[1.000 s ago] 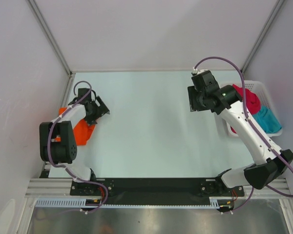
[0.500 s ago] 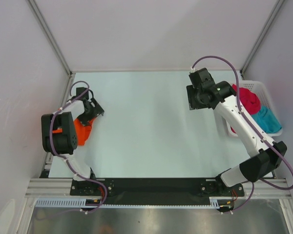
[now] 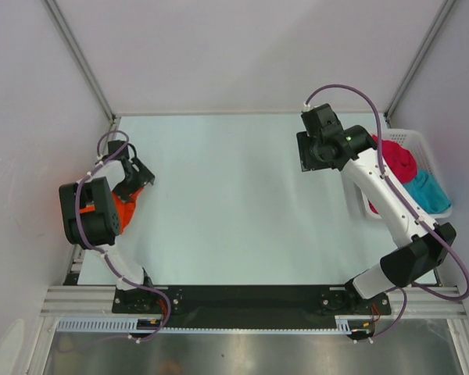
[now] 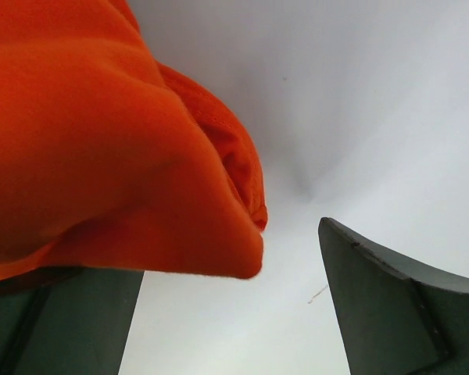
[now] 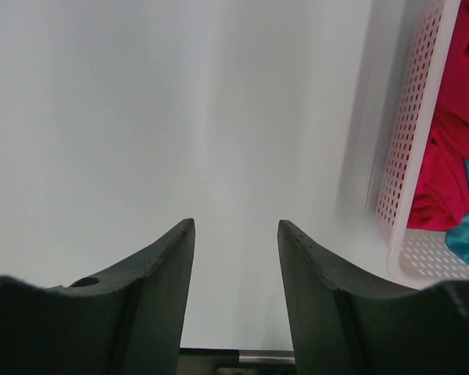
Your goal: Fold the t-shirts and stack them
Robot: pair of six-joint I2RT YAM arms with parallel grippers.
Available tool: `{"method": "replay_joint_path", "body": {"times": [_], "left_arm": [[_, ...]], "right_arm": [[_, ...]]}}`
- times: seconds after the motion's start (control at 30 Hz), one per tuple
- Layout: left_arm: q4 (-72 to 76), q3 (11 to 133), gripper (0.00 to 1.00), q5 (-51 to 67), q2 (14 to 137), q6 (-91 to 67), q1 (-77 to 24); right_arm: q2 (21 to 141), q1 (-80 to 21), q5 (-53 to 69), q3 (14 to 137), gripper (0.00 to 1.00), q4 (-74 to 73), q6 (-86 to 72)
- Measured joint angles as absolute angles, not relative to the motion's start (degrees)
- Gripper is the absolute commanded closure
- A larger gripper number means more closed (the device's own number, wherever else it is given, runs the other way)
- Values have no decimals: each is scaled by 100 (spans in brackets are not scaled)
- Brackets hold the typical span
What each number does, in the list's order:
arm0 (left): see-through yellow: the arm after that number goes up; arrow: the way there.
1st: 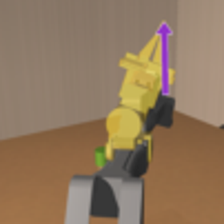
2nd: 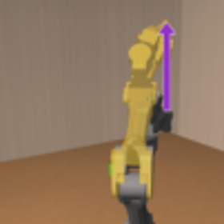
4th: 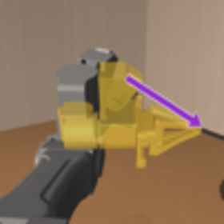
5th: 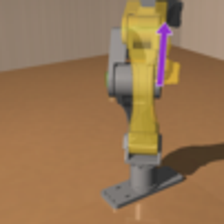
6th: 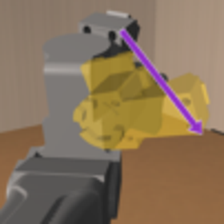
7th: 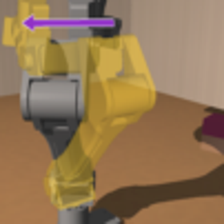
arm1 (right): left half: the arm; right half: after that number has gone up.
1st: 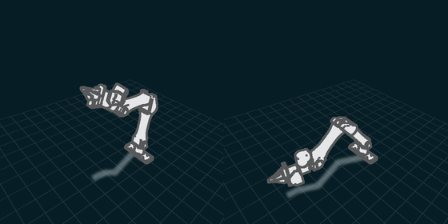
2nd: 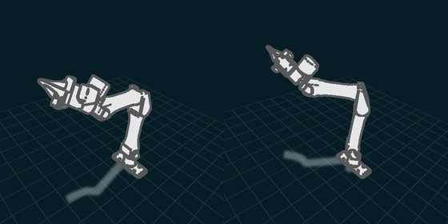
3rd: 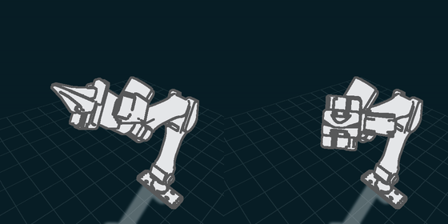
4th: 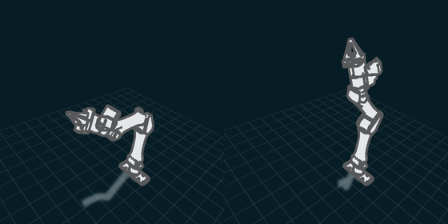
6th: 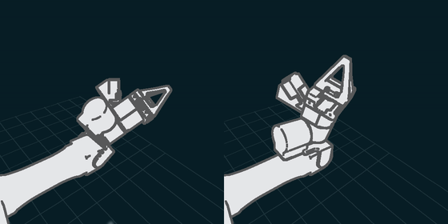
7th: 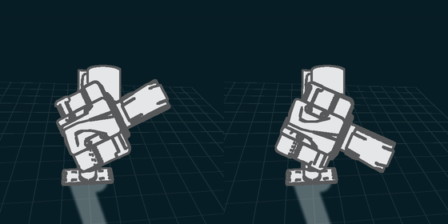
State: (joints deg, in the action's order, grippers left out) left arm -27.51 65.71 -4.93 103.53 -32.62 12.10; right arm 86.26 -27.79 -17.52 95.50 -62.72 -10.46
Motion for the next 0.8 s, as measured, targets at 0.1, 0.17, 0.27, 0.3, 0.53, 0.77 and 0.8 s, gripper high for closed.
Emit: {"method": "replay_joint_path", "body": {"times": [0.1,0.17,0.27,0.3,0.53,0.77,0.8], "left_arm": [[-2641,6565,6,-121,10307,-3142,1142],[-2504,6567,5,174,10219,-3061,1013],[-2477,6777,4,786,9944,-2845,576],[-2475,6949,2,1000,9848,-2779,366],[-2473,8326,0,2091,8807,-2038,-1247],[-2687,8079,0,2410,7358,-1776,-1363],[-2746,8005,0,2421,7220,-1756,-1345]], "right_arm": [[8678,-2810,-1721,9550,47,-6263,-1046],[8702,-2834,-1684,9550,46,-6246,-1048],[8718,-2869,-1559,9561,46,-6165,-1057],[8718,-2875,-1461,9561,47,-6080,-1076],[8755,-2926,-642,9504,51,-5304,-1380],[8739,-3402,-344,9011,52,-4595,-1850],[8729,-3494,-346,8960,51,-4532,-1909]]}}
